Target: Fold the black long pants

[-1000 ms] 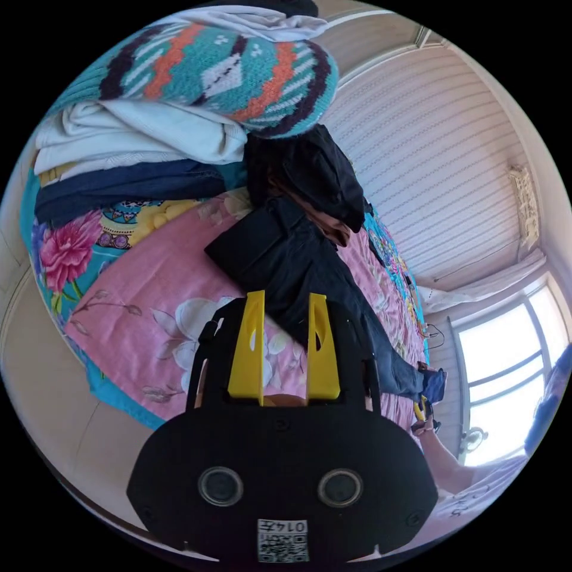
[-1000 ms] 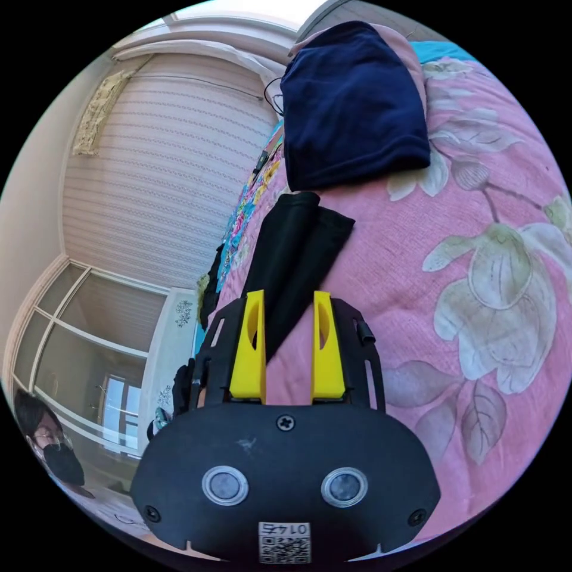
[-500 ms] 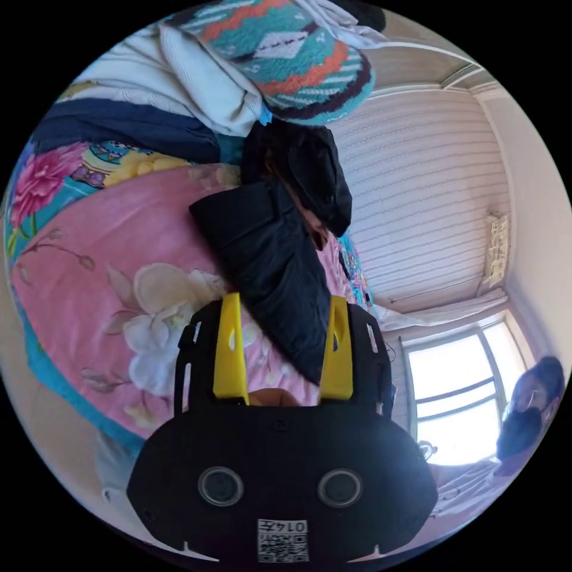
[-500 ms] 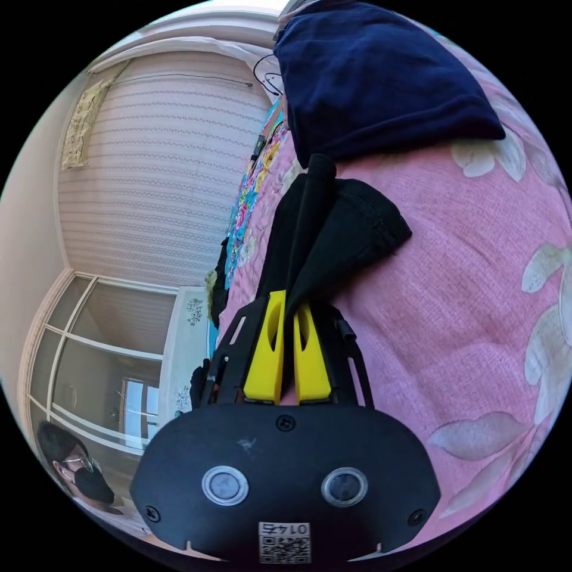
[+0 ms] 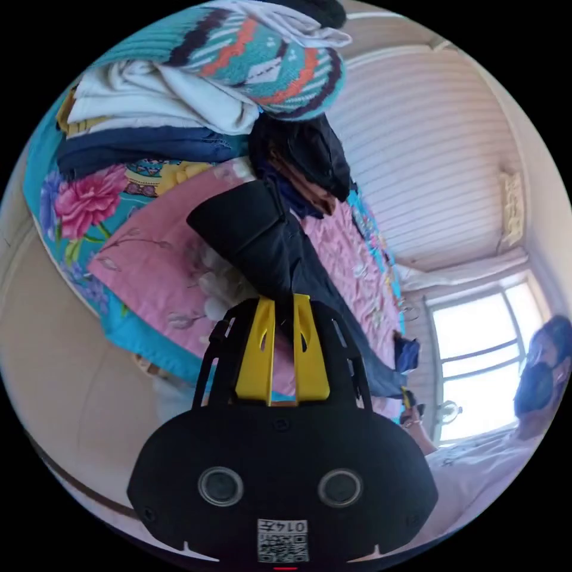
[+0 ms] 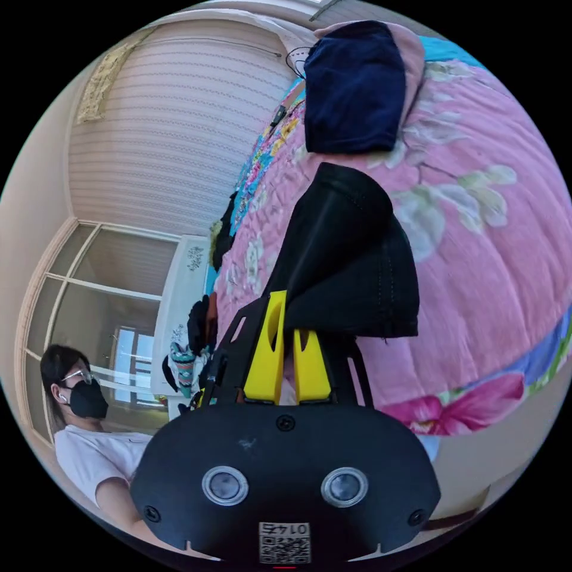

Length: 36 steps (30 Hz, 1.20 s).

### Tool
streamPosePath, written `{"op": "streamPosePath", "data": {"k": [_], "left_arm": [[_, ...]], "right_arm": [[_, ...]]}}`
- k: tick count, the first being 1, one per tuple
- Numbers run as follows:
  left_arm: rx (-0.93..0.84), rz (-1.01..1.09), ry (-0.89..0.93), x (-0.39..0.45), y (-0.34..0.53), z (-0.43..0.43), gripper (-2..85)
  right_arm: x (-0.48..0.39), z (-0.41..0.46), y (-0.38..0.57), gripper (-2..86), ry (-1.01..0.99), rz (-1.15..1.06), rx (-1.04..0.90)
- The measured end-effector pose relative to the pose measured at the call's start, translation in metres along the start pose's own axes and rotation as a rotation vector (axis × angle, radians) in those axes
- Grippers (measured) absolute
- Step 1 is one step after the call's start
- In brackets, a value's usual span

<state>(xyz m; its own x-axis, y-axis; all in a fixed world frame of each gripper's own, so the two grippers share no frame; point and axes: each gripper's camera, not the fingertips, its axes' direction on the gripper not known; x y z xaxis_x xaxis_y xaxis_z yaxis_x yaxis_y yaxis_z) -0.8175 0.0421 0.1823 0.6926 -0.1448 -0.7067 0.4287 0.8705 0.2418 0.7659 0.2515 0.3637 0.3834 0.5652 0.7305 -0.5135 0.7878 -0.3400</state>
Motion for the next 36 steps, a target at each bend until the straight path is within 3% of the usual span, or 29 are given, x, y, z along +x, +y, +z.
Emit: {"op": "streamPosePath", "data": {"k": [5,7,9,11,14,17,20,23,26,29,32,36], "left_arm": [[-0.029,-0.01,0.018,0.014,0.043,0.001,7.3],[-0.012,0.056,0.025,0.033,0.067,-0.011,6.5],[-0.016,0.254,-0.124,0.083,0.093,-0.018,5.4],[0.015,0.414,-0.224,0.126,0.112,-0.01,3.9],[-0.017,0.637,-0.177,0.193,0.133,0.039,4.6],[-0.03,0.865,-0.151,0.263,0.164,0.114,7.2],[-0.159,1.019,-0.022,0.323,0.2,0.199,9.5],[-0.319,1.151,0.0,0.369,0.244,0.283,11.3],[-0.462,1.32,-0.098,0.401,0.293,0.343,13.0],[-0.406,1.472,-0.259,0.421,0.324,0.365,8.8],[-0.377,1.502,-0.193,0.44,0.332,0.353,1.3],[-0.376,1.428,-0.076,0.452,0.317,0.342,0.4]], "right_arm": [[0.038,-0.043,0.055,0.6,-0.083,0.126,0.176],[0.039,-0.061,0.069,1.1,0.017,0.13,0.203],[0.017,-0.08,0.08,1.6,0.241,0.061,0.249],[-0.011,-0.087,0.081,2.5,0.328,-0.066,0.315],[-0.036,-0.086,0.064,5.7,0.364,-0.174,0.352],[-0.026,-0.077,0.034,9.7,0.365,-0.143,0.293],[-0.012,-0.062,0.01,12.8,0.39,-0.108,0.231],[-0.012,-0.046,-0.007,8.8,0.319,-0.125,0.132],[-0.033,-0.042,-0.012,2.5,0.334,-0.19,0.09],[-0.061,-0.058,-0.015,1.5,0.349,-0.204,0.078],[-0.08,-0.089,-0.02,1.2,0.216,-0.159,0.029],[-0.063,-0.096,-0.027,2.1,0.22,-0.104,-0.07]]}}
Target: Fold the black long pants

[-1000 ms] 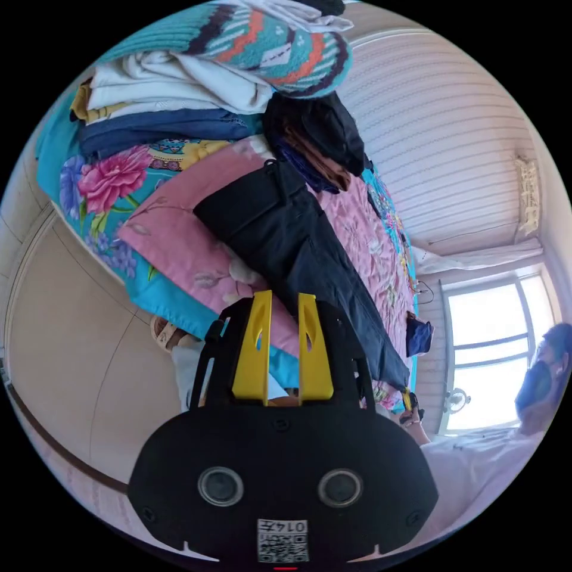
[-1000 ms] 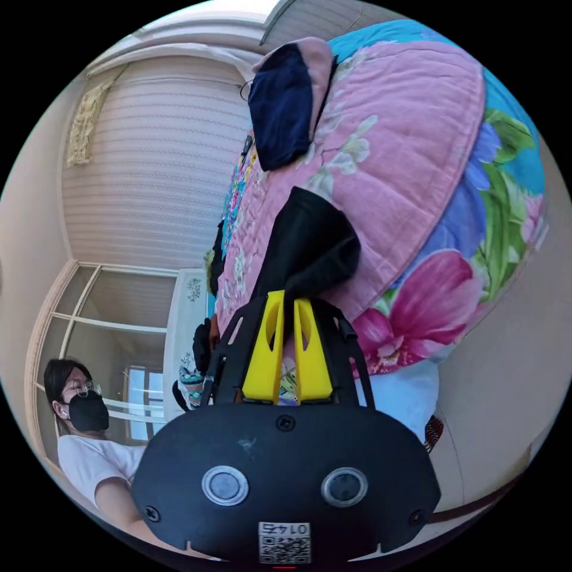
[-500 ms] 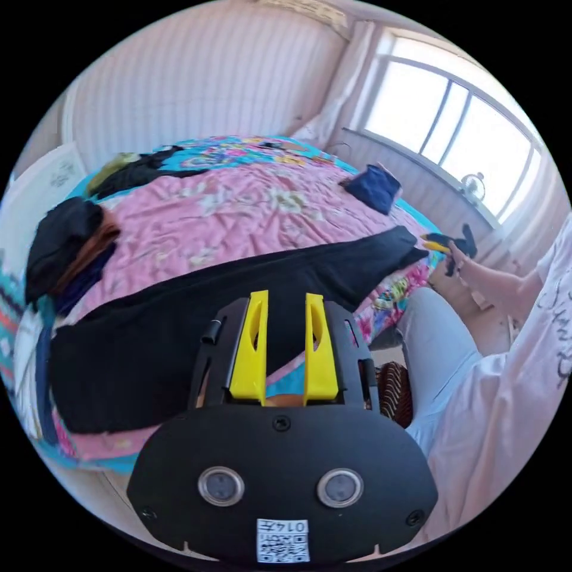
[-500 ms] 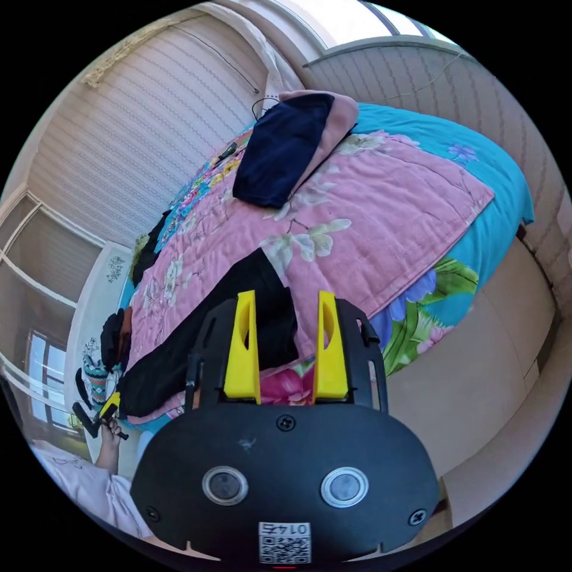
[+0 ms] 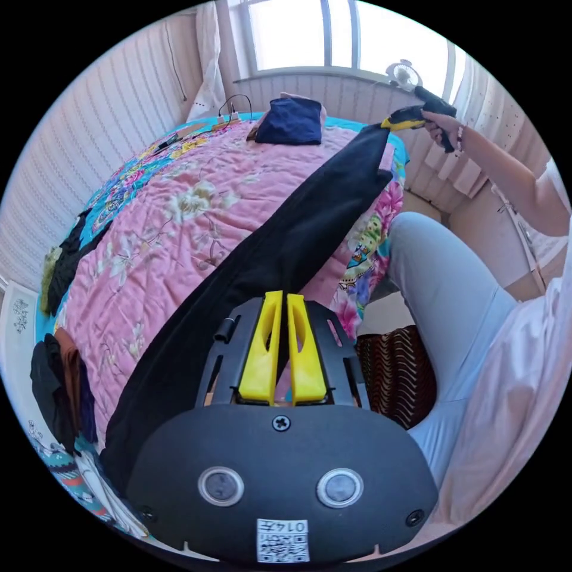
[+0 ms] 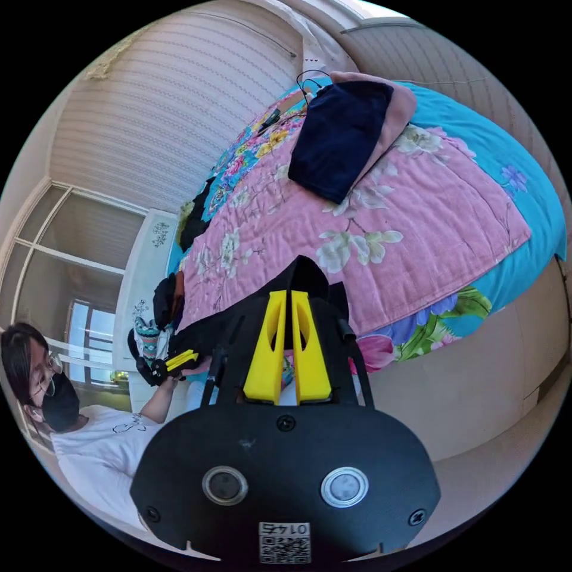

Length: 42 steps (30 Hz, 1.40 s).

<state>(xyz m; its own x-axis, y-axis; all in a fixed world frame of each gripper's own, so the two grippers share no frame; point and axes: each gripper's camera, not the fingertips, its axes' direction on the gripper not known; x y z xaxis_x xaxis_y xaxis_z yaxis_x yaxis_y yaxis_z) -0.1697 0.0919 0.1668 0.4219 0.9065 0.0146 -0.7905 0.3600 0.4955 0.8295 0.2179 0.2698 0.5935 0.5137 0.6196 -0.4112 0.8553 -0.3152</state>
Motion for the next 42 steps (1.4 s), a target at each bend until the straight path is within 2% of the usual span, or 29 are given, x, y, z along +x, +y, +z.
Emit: {"op": "streamPosePath", "data": {"k": [5,10,15,18,21,24,27,34,39,42], "left_arm": [[-0.077,-0.071,0.074,-0.016,-0.003,0.029,6.3],[-0.034,-0.129,-0.024,-0.03,-0.003,0.024,7.6],[-0.106,-0.157,-0.151,-0.05,-0.016,0.061,10.6],[-0.16,-0.169,-0.234,-0.061,-0.026,0.094,11.3],[-0.263,-0.187,-0.175,-0.07,-0.032,0.138,10.0],[-0.275,-0.147,-0.095,-0.075,-0.039,0.148,4.8],[-0.246,-0.143,-0.109,-0.08,-0.043,0.148,0.0],[-0.176,-0.1,-0.16,-0.094,-0.061,0.138,-0.9],[-0.233,-0.133,-0.182,-0.113,-0.062,0.188,-0.9],[-0.231,-0.167,-0.182,-0.118,-0.058,0.203,-0.8]], "right_arm": [[0.04,0.038,0.017,6.0,-0.003,0.124,-0.016],[0.036,0.047,0.04,7.7,0.037,0.081,0.092],[-0.013,0.076,0.018,8.0,0.182,-0.068,0.074],[-0.03,0.102,-0.004,8.3,0.258,-0.078,0.072],[-0.028,0.139,-0.019,7.4,0.306,-0.041,-0.027],[-0.042,0.145,-0.02,3.9,0.314,-0.07,-0.029],[-0.052,0.145,-0.018,2.3,0.306,-0.079,-0.01],[-0.065,0.147,-0.02,1.3,0.222,-0.047,0.066],[-0.072,0.2,-0.026,1.0,0.29,-0.01,0.016],[-0.072,0.209,-0.025,1.0,0.208,0.052,0.03]]}}
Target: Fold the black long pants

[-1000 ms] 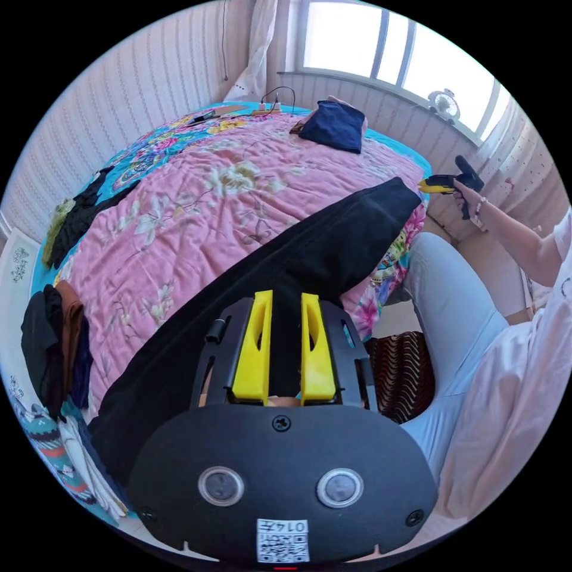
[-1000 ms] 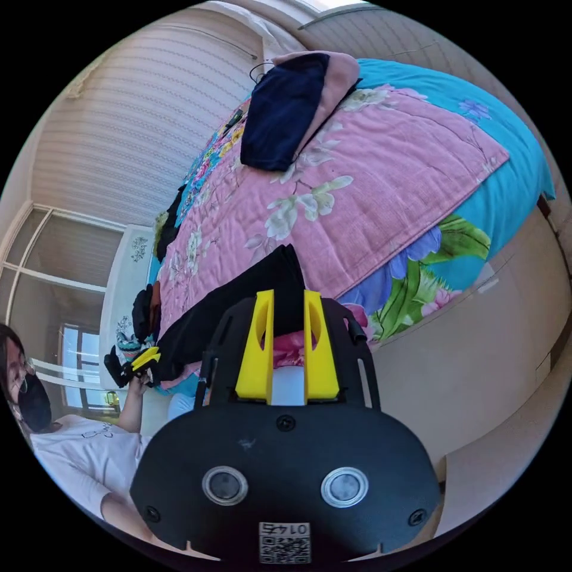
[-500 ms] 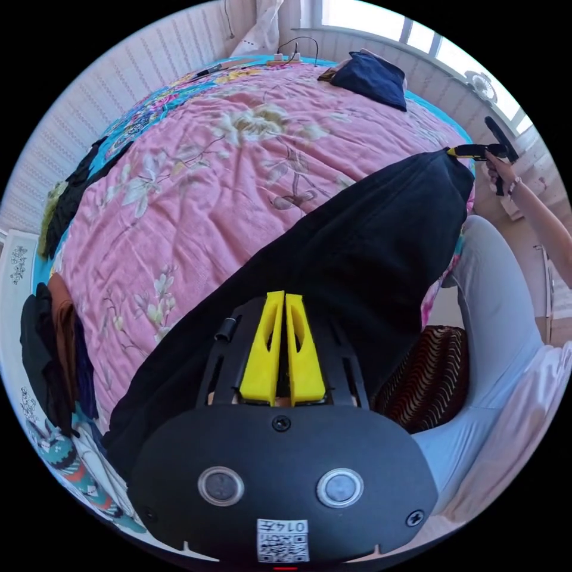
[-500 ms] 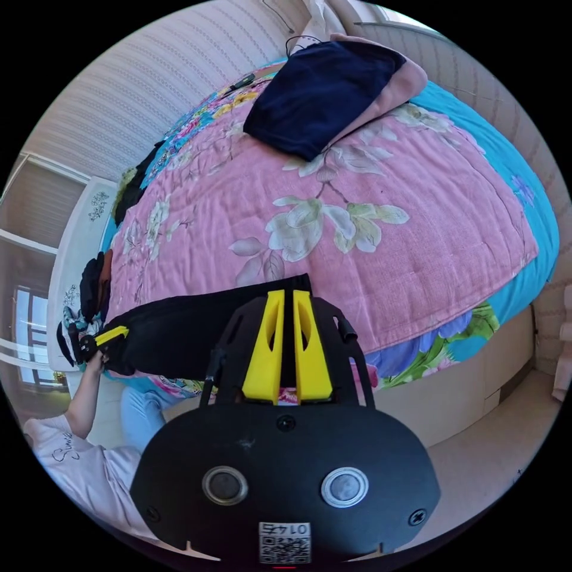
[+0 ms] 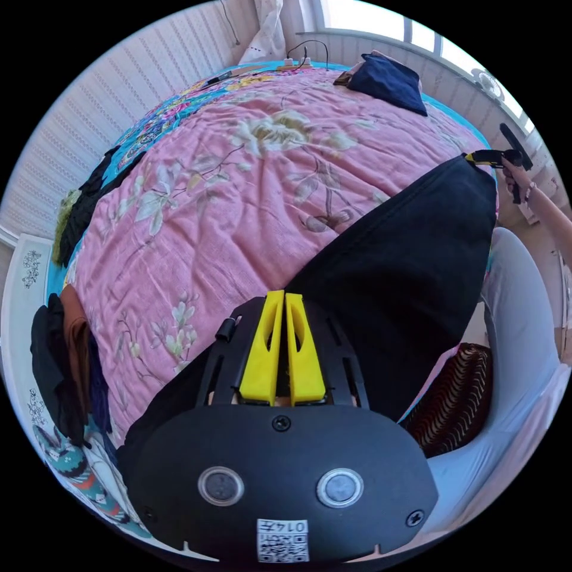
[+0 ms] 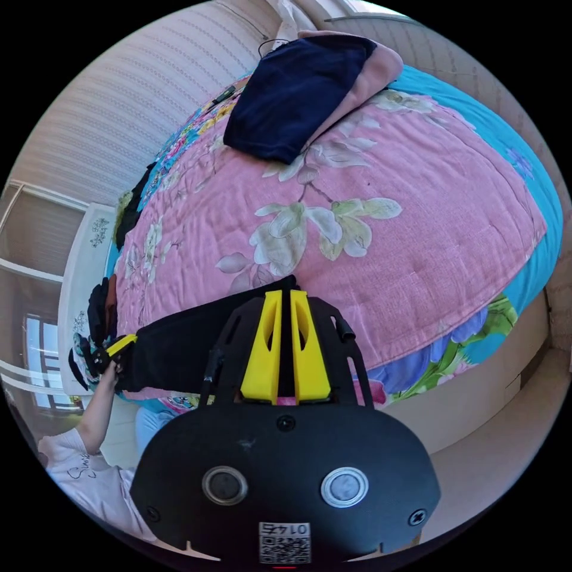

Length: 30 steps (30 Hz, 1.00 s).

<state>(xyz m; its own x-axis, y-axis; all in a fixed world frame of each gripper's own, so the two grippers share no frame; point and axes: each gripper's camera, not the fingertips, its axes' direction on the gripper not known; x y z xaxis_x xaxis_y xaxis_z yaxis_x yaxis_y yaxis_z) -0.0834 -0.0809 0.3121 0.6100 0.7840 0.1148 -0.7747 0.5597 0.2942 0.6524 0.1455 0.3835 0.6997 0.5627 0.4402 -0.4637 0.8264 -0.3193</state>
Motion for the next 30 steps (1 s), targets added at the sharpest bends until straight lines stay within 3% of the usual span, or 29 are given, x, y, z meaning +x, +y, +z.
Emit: {"op": "streamPosePath", "data": {"k": [2,7,11,15,18,21,23,30], "left_arm": [[0.011,-0.032,0.039,-0.007,0.002,-0.005,-0.6],[0.142,-0.082,0.064,-0.015,0.031,-0.043,0.7],[0.29,-0.025,0.246,0.027,0.056,-0.062,-0.7],[0.25,-0.084,0.25,0.074,0.06,-0.023,-1.0],[0.186,-0.153,0.259,0.083,0.062,0.004,-1.0],[0.158,-0.155,0.289,0.086,0.061,0.026,-1.0],[0.151,-0.13,0.262,0.089,0.056,0.029,-1.0],[0.122,-0.061,0.251,0.105,0.042,0.028,-1.0]], "right_arm": [[-0.006,-0.002,0.003,1.2,-0.029,0.01,0.002],[-0.077,-0.027,0.029,0.1,0.182,-0.136,0.147],[-0.238,0.029,0.054,-0.2,0.045,-0.576,0.027],[-0.427,0.147,0.104,-0.4,-0.052,-0.98,-0.206],[-0.519,0.22,0.131,-0.5,0.006,-1.106,-0.274],[-0.56,0.316,0.149,-0.6,0.269,-1.174,-0.46],[-0.57,0.326,0.149,-0.8,0.256,-1.136,-0.422],[-0.62,0.353,0.136,-0.7,0.243,-1.157,-0.627]]}}
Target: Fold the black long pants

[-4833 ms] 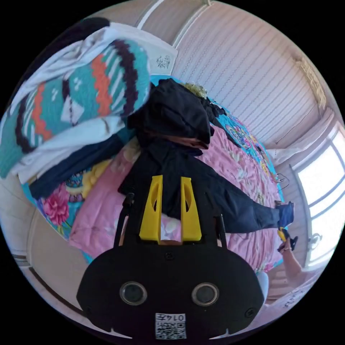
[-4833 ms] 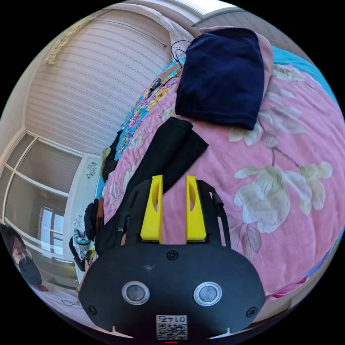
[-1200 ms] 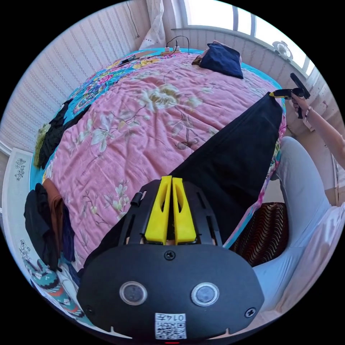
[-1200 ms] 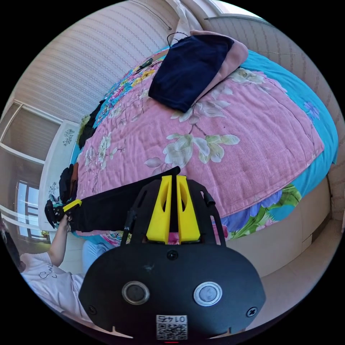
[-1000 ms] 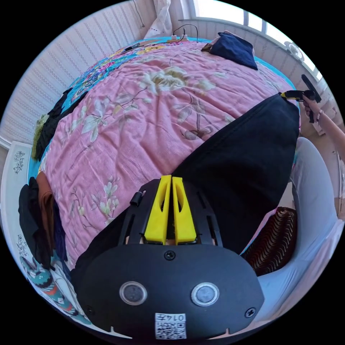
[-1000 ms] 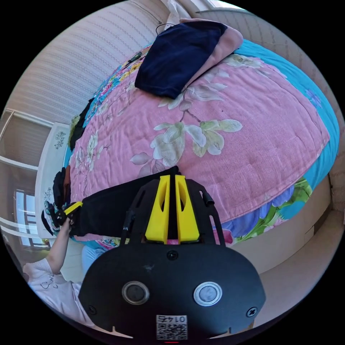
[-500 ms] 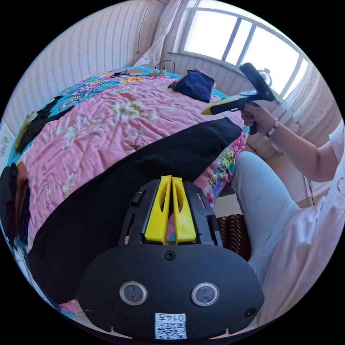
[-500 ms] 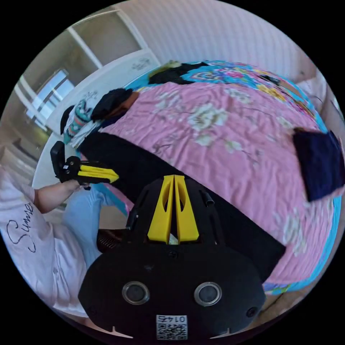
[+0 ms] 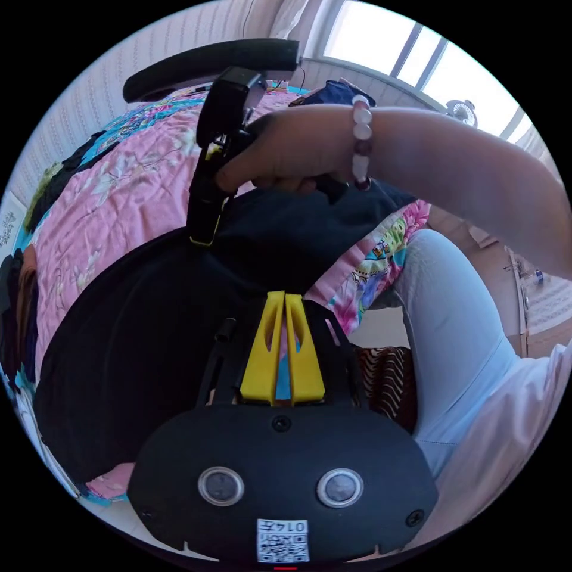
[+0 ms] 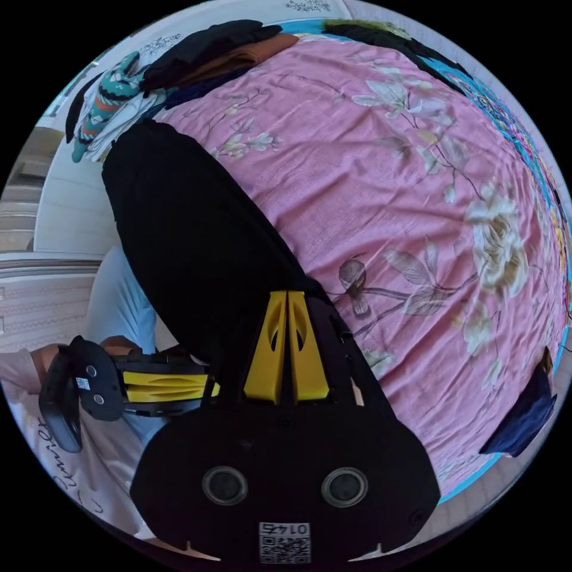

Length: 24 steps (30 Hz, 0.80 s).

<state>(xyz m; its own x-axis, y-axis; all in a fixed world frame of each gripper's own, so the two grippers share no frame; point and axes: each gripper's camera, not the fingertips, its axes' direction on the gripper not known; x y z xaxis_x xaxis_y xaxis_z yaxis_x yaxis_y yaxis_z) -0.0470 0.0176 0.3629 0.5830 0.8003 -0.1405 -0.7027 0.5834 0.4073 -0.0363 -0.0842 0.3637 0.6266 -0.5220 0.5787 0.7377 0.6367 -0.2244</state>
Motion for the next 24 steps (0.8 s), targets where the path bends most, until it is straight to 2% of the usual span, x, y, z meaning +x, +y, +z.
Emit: {"op": "streamPosePath", "data": {"k": [3,10,14,18,24], "left_arm": [[-0.007,0.011,-0.034,0.006,-0.001,0.011,-1.0],[-0.08,0.117,-0.032,0.023,-0.018,0.044,-1.0],[-0.159,0.229,-0.089,0.046,-0.036,0.061,-1.0],[-0.216,0.339,-0.155,0.071,-0.049,0.077,-1.0],[-0.27,0.335,-0.115,0.082,-0.069,0.098,-0.8]], "right_arm": [[-0.022,0.008,-0.025,-0.7,0.124,-0.075,-0.092],[-0.047,0.039,-0.08,-0.9,0.245,-0.147,-0.31],[-0.039,0.047,-0.099,-1.0,0.186,-0.168,-0.407],[-0.019,0.047,-0.099,-1.0,0.084,-0.134,-0.422],[0.001,0.046,-0.077,-1.0,0.033,-0.098,-0.39]]}}
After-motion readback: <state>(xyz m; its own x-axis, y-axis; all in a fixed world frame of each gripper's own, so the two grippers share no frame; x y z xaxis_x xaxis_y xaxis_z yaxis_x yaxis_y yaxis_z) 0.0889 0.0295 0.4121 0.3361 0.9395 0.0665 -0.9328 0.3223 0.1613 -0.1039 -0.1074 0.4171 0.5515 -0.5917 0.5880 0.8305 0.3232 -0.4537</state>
